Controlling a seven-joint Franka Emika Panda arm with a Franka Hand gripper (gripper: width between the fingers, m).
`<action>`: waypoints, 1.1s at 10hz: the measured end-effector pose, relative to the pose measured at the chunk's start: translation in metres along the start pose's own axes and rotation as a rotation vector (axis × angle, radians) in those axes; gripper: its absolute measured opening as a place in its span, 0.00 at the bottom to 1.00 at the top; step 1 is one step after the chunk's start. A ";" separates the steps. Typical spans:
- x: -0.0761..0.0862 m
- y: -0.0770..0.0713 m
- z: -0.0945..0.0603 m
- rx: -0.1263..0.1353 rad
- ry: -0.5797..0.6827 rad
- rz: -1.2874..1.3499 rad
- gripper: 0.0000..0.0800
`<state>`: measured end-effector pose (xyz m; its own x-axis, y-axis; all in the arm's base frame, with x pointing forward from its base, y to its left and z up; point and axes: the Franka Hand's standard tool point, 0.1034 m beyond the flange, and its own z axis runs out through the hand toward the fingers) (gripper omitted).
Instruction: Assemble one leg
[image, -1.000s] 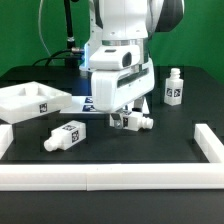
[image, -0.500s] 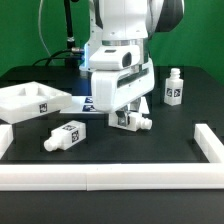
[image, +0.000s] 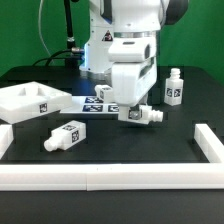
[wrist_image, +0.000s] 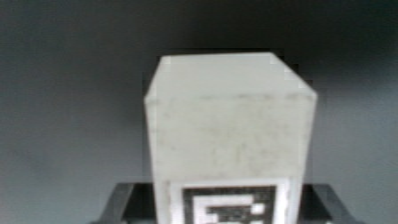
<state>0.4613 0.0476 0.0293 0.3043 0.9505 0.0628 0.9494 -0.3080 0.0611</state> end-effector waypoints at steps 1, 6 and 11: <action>0.010 -0.003 -0.003 -0.012 -0.002 -0.080 0.35; 0.014 -0.005 -0.003 -0.031 -0.007 -0.363 0.36; 0.018 -0.015 0.000 -0.010 -0.056 -1.000 0.36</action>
Offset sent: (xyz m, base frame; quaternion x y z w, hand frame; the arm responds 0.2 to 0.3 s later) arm 0.0000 0.0000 0.0000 0.0000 0.0000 -0.0650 0.9979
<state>0.4523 0.0689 0.0293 -0.6303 0.7733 -0.0686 0.7703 0.6339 0.0686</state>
